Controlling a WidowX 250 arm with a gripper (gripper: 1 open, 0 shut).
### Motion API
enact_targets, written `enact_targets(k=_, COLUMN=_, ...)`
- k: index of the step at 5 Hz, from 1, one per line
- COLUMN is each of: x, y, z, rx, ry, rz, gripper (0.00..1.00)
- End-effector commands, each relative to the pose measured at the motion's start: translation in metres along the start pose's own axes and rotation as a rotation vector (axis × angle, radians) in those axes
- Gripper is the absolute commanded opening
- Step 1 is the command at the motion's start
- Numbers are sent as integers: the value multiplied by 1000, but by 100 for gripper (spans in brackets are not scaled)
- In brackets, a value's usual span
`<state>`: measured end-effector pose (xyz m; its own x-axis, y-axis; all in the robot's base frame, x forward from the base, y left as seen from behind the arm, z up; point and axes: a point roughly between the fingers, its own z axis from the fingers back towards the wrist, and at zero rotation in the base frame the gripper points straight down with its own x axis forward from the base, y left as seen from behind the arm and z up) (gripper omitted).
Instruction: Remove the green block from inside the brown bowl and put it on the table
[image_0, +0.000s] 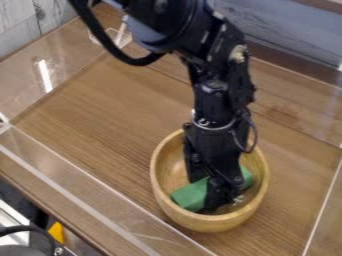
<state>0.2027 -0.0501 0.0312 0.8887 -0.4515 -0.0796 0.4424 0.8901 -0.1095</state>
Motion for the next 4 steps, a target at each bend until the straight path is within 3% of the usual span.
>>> enact_targets(k=1, x=-6, y=-1, z=0, rx=-10, ry=-5, rz=55, gripper=0)
enact_targets(k=2, x=-12, y=-6, z=-3, rx=-22, ry=-3, rz=96, gripper=0)
enact_targets(k=4, x=-27, y=18, z=-4, rx=-36, ry=3, rz=137, gripper=0)
